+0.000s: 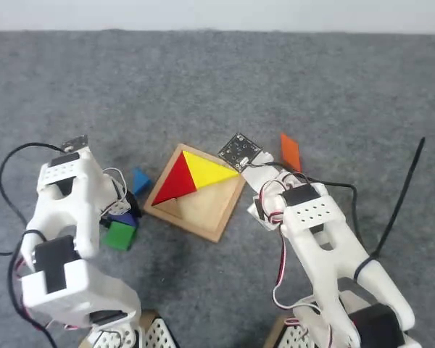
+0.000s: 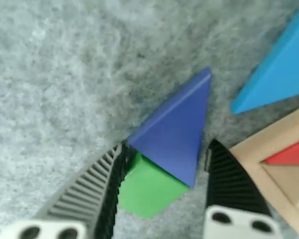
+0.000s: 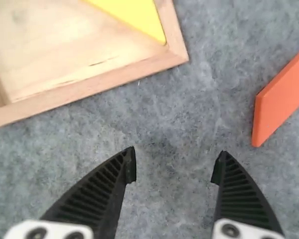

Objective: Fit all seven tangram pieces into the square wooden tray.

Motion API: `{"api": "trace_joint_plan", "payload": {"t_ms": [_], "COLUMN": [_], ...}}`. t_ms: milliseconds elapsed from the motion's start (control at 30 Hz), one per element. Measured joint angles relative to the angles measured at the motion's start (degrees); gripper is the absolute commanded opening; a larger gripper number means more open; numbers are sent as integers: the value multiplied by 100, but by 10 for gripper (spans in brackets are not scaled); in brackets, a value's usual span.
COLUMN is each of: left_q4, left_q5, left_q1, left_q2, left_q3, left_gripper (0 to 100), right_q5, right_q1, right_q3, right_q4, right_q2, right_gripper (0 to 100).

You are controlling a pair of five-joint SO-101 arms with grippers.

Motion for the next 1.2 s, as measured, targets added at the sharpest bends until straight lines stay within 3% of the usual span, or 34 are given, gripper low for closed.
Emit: {"api": "trace_joint_plan", "payload": {"t_ms": [633,900,1033,1200], "left_q4": [-132,-132,-132,211], "left_q5": [0,-35,-422,-1046], "left_q1": [44,44,44,-316], "left_q2": [-26,-26,-18,79], "left_q3": [-62,-62,-97,-607], "left_gripper": [71,65,87,218], "right_q5": [0,0,0,0], "right_q1": [0,0,0,0], "right_q3": [0,0,0,0], "right_q4": [0,0,0,0], "right_q2": [0,0,0,0], "right_gripper": [252,252,252,252]}}
